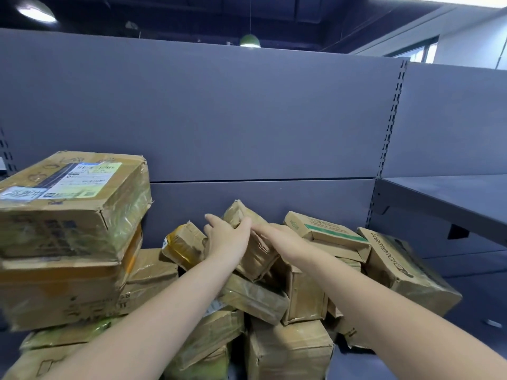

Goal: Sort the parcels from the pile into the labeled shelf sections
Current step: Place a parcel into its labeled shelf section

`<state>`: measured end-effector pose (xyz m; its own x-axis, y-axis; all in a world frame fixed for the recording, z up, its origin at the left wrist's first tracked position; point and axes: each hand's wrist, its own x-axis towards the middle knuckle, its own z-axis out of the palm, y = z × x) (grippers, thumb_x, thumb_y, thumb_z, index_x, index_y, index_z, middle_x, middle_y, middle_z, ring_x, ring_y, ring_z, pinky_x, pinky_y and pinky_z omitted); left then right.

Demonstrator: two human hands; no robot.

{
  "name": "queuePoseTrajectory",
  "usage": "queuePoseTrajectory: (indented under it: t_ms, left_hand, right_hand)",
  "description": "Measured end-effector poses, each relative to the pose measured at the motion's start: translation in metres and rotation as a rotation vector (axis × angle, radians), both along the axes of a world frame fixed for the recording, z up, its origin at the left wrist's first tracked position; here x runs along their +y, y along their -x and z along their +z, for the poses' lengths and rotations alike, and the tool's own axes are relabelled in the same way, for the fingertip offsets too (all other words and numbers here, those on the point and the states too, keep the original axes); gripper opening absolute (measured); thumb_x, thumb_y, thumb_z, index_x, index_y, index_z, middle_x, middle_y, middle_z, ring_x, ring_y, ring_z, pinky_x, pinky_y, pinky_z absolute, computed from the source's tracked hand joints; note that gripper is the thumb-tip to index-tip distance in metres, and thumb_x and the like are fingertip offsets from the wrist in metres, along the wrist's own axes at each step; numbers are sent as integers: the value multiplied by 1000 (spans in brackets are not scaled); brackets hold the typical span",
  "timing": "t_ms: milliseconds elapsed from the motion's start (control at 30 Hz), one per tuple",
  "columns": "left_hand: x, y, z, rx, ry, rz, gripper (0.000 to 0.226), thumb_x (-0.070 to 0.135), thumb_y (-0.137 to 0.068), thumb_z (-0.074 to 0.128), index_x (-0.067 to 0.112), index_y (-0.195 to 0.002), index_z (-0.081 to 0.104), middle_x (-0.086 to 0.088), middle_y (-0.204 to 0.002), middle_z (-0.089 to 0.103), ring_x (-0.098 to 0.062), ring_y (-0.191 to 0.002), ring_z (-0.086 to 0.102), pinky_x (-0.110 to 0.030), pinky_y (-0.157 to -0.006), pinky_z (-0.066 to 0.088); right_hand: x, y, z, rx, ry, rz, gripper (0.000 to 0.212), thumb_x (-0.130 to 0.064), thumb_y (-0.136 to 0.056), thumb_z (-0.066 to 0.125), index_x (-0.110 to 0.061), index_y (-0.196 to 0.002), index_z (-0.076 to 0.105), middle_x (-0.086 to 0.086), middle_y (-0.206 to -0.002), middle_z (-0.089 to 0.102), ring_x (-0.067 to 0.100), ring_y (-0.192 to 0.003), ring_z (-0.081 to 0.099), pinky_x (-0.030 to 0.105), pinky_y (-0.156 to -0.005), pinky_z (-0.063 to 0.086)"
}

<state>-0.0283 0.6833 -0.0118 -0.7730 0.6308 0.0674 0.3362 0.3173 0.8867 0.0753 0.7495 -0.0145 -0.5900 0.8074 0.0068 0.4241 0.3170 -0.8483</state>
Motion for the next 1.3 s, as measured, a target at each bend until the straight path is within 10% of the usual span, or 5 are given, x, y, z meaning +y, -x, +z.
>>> queuePoseTrajectory:
  t_ms: [167,367,833,1133,1300]
  left_hand:
    - [-6,3,7,182,-54,27,105,54,-82,62,13,-154,-2,-11,-156,20,-31,-142,22,-42,-108,29]
    - [-12,4,11,658,-1,-23,74,59,-77,63,18,-136,45,-3,-129,44,-23,-122,39,-34,-98,36]
    - [-22,-30,-4,1254,191,-191,57,41,-96,50,5,-139,43,-11,-139,37,-28,-129,31,-38,-108,30]
    - [-21,-41,-22,1583,283,-337,37,32,-93,55,12,-123,62,-14,-125,54,-44,-117,43,-47,-99,39]
    - [-28,-20,-27,1584,-47,-579,51,44,-74,63,13,-114,58,-8,-115,62,-36,-111,56,-41,-88,52]
  right_hand:
    - [-12,0,13,77,72,36,93,-71,-52,37,-24,-128,62,-9,-133,57,14,-123,51,35,-108,33]
    - [-15,-4,24,202,165,-46,44,-23,-98,31,2,-115,62,11,-106,68,20,-92,59,24,-79,44]
    - [-4,12,44,-86,126,-193,64,-71,-73,52,-21,-110,63,6,-105,68,29,-97,64,46,-89,55]
    - [-7,5,51,-167,298,-164,27,-42,-90,53,-16,-91,60,7,-86,64,29,-91,63,40,-77,53]
    - [-2,-2,39,-85,335,-175,26,-30,-83,48,-18,-61,52,-2,-50,55,24,-57,53,33,-66,46]
